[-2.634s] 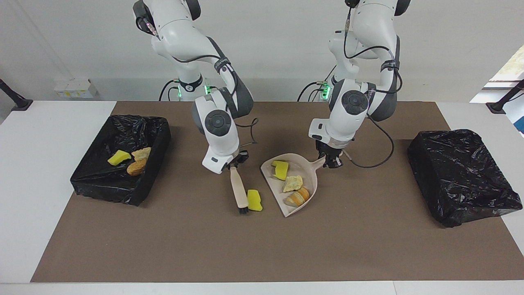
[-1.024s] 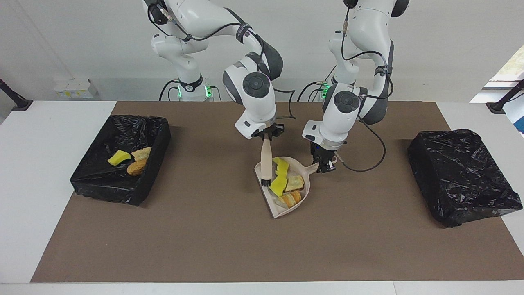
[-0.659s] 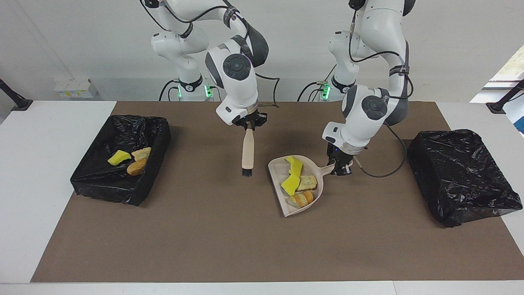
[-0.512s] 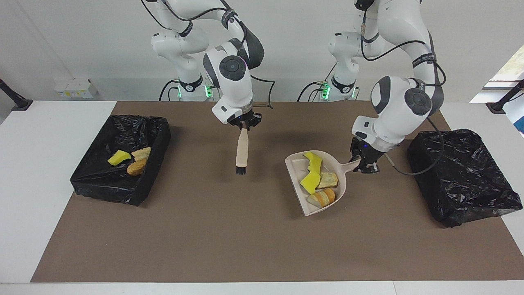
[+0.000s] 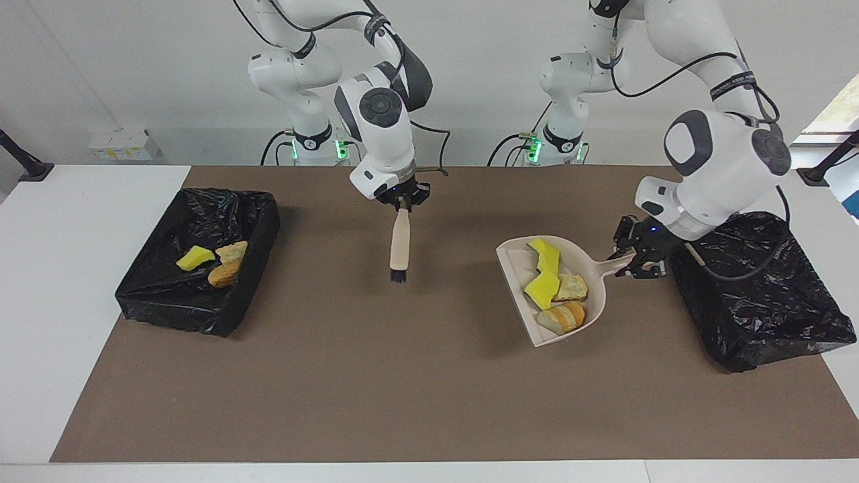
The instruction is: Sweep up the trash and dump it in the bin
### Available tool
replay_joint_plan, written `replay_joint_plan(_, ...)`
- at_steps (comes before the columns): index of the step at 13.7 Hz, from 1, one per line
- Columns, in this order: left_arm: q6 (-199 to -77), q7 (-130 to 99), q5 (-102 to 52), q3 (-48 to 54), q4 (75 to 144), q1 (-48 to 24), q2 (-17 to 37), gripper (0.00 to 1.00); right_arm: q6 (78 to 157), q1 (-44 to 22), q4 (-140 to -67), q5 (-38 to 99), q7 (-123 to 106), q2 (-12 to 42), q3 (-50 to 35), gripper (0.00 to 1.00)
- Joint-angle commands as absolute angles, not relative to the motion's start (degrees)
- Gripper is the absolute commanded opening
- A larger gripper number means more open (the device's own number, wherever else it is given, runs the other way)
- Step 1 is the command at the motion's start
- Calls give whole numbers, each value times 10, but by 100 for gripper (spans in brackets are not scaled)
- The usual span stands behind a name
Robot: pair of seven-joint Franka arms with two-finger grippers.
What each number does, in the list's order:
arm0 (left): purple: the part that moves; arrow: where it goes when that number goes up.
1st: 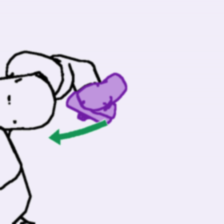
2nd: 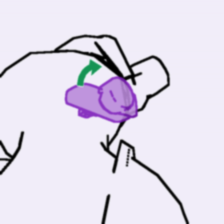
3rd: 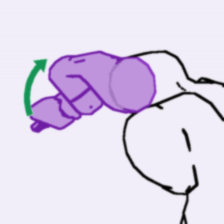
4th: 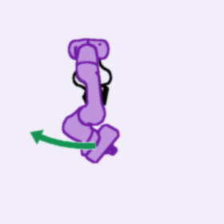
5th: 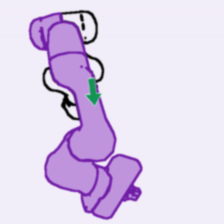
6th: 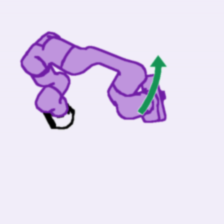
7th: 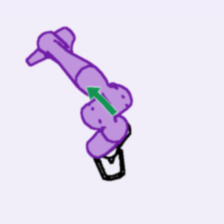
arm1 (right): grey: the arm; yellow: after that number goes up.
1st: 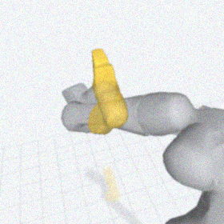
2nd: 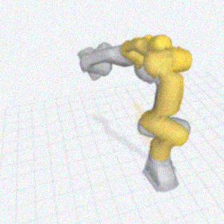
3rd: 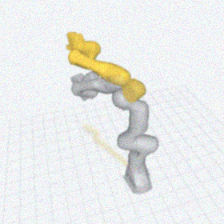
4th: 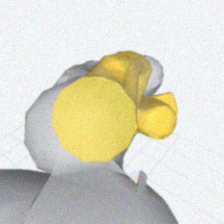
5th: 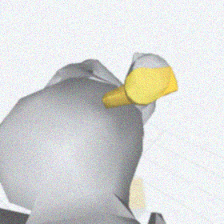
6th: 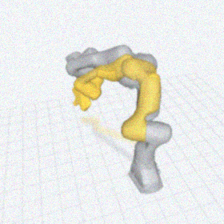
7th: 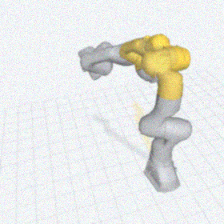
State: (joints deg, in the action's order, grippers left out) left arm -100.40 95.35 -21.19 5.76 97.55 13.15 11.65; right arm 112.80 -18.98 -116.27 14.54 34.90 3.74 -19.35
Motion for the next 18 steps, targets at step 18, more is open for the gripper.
replay_joint_plan(18, -899, 1179, 24, 63, 696, 347, 207, 0, 1218, -276, -1225, 210, 398, 91, -192, 23)
